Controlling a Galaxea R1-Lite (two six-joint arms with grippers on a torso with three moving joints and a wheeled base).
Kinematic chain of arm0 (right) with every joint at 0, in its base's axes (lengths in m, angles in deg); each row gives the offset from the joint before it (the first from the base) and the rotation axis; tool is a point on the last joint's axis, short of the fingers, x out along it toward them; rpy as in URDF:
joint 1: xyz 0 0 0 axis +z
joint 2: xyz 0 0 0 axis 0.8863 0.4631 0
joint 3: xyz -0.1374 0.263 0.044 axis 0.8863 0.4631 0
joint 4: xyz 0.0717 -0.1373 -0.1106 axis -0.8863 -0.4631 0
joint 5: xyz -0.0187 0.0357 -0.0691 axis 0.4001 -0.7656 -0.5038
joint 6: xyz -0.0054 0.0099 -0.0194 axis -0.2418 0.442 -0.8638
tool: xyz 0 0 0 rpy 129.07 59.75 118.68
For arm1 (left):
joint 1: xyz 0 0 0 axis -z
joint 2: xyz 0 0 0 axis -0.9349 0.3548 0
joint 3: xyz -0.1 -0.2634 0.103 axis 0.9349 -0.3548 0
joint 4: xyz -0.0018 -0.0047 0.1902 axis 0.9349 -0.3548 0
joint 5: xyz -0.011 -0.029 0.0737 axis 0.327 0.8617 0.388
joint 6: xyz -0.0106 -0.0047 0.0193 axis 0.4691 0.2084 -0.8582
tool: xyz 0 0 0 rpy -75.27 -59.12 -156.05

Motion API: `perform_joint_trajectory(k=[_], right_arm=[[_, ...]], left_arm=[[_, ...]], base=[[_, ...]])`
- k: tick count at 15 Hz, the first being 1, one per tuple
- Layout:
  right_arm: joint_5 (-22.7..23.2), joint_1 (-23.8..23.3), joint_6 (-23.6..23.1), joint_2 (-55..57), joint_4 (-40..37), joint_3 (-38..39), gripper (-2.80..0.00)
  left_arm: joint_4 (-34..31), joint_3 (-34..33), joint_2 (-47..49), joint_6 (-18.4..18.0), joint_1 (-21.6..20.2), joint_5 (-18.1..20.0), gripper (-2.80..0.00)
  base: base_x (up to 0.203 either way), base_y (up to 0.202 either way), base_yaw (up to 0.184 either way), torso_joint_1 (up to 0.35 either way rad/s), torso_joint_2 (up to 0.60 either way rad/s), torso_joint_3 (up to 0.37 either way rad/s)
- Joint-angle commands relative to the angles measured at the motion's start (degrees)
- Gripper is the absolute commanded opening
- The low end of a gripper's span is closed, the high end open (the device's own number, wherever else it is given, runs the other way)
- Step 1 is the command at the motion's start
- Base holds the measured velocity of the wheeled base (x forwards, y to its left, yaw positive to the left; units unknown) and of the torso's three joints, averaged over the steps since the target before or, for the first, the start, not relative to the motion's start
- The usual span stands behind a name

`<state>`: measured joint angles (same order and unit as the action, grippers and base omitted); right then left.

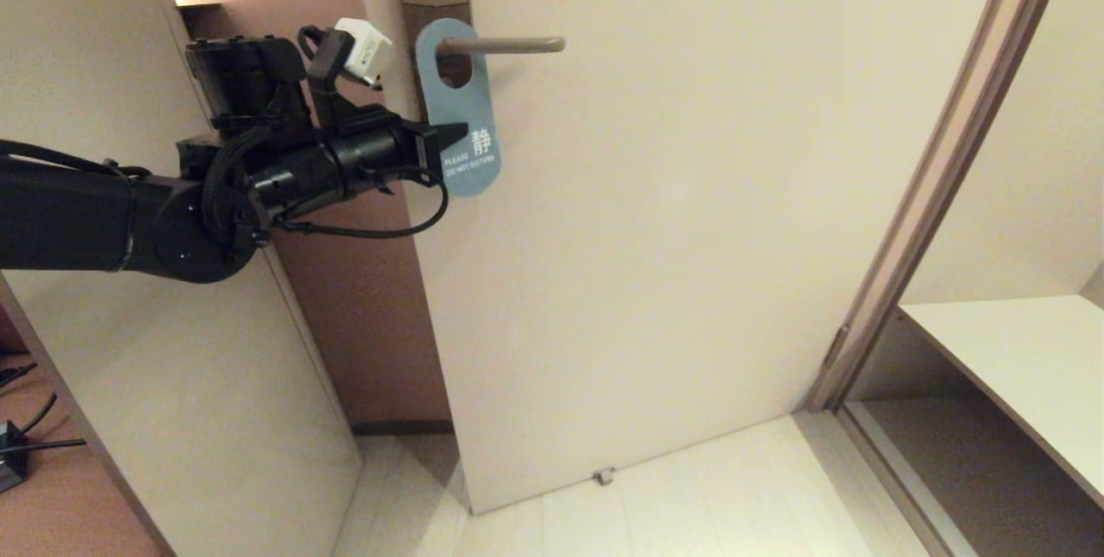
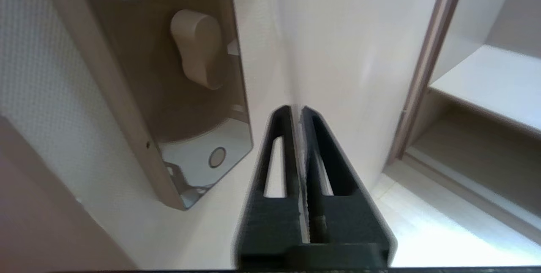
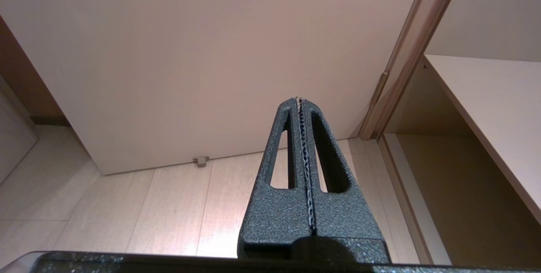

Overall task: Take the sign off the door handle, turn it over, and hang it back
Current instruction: Take down the sign

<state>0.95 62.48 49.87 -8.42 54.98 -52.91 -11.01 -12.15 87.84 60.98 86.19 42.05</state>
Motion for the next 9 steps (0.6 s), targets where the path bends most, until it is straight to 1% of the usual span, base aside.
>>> perform_joint_trajectory(k=[1,7,9], right_arm=[[0.04,0.01,-0.02,0.00,-0.03,-0.08,-2.80],[0.03,0.01,-0.02,0.00,-0.03,-0.01,-2.80],[0.04,0.01,-0.02,0.00,-0.03,-0.01,-2.80]], left_arm=[[0.16,0.03,0.02,-0.05,-0.01,0.16,-2.80],[0.16,0.04,-0.13,-0.67,-0.01,0.03,-2.80],[0.16,0.04,-0.15,-1.17,0.46,-1.67,-2.80]], base=[[0.000,0.000,0.000,0.000,0.00,0.000],[0.000,0.000,0.000,0.000,0.00,0.000],[0.000,0.000,0.000,0.000,0.00,0.000]])
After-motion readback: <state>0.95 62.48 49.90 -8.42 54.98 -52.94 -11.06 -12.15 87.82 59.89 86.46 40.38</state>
